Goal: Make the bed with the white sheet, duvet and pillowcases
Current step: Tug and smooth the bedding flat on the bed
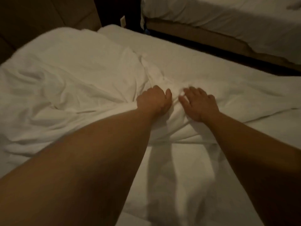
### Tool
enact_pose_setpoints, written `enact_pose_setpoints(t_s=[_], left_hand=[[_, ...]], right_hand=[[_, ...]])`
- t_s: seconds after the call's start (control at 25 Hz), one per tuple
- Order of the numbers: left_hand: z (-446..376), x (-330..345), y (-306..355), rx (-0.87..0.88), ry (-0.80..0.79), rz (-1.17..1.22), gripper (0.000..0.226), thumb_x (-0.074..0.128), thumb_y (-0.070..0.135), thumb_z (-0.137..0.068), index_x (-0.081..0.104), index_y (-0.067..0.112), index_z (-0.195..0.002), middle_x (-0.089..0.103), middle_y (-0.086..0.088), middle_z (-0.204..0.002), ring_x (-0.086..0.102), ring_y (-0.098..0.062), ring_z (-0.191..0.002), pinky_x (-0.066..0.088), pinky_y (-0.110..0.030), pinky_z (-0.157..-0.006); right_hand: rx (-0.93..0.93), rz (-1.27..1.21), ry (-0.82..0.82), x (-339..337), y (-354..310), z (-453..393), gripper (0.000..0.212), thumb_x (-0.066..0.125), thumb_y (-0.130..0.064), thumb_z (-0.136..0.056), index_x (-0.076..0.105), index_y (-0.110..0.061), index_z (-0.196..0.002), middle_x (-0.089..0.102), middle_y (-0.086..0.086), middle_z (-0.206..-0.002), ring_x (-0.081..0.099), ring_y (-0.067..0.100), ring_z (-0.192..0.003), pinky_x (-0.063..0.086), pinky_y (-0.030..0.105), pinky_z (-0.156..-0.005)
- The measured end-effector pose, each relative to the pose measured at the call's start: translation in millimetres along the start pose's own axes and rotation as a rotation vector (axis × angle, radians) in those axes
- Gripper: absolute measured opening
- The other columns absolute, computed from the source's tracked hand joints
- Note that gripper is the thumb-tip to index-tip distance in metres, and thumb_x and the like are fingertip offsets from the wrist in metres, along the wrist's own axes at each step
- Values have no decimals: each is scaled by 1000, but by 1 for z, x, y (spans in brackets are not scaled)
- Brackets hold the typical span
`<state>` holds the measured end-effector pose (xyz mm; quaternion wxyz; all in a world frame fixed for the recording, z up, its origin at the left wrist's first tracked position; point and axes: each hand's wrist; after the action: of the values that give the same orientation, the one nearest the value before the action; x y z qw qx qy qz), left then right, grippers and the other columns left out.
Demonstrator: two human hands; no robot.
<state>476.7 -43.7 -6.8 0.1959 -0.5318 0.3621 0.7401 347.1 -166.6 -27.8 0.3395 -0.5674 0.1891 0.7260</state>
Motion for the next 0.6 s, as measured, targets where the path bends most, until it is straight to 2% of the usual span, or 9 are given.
enact_pose_setpoints(t_s=[0.08,0.16,0.2,0.28,0.32,0.4,0.52,0.6], left_hand=[[1,21,-3,-21,76,-43,58,24,53,-104,57,6,-114,65,-13,-111,62,-34,-102,42,-36,-82],[3,40,-11,-44,80,-54,56,22,55,-104,57,10,-103,63,-10,-96,62,-33,-92,38,-36,-75],[4,51,-18,-38,80,-54,55,21,56,-103,55,12,-97,61,-8,-88,62,-33,-87,38,-36,-73],[8,69,-29,-7,95,-63,54,21,56,-103,52,14,-89,58,-6,-79,61,-32,-79,40,-36,-71],[8,75,-34,11,110,-79,54,21,56,-103,53,14,-89,58,-6,-78,61,-32,-79,39,-36,-71],[5,86,-43,39,126,-134,57,22,56,-103,60,14,-94,65,-9,-85,63,-33,-84,38,-37,-72],[5,97,-48,62,88,-192,62,21,57,-103,66,15,-97,69,-11,-95,64,-34,-90,35,-36,-70],[10,98,-49,69,64,-187,60,20,59,-102,62,19,-89,67,-9,-91,63,-33,-88,35,-36,-70]], right_hand=[[-11,-60,72,10,20,-18,63,16,-60,-103,17,-31,-159,9,-4,-168,9,23,-154,11,50,-121],[-37,-71,144,12,34,-42,65,14,-61,-103,16,-30,-159,10,-2,-168,7,23,-154,8,50,-122],[-70,-68,161,16,39,-54,66,12,-63,-102,21,-30,-159,16,-1,-167,11,23,-153,9,51,-122],[-141,-23,181,29,45,-69,70,9,-65,-99,44,-27,-147,44,8,-152,36,28,-142,20,51,-118],[-159,8,182,38,46,-73,73,8,-65,-98,55,-23,-135,57,12,-137,48,32,-129,27,50,-112],[-145,101,202,64,46,-74,76,6,-62,-98,64,-15,-115,65,16,-112,57,36,-106,35,48,-101],[-105,261,219,92,45,-63,75,7,-56,-102,68,-13,-106,69,16,-97,60,35,-95,35,47,-97],[-71,294,196,93,45,-50,73,9,-54,-103,71,-13,-100,69,17,-87,63,34,-87,35,45,-96]])
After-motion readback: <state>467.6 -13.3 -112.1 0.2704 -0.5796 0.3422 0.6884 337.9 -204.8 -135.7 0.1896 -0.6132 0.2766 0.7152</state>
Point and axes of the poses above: each hand's wrist, its own z-axis away from the middle knuckle, its own x-axis out of the palm, y = z × x
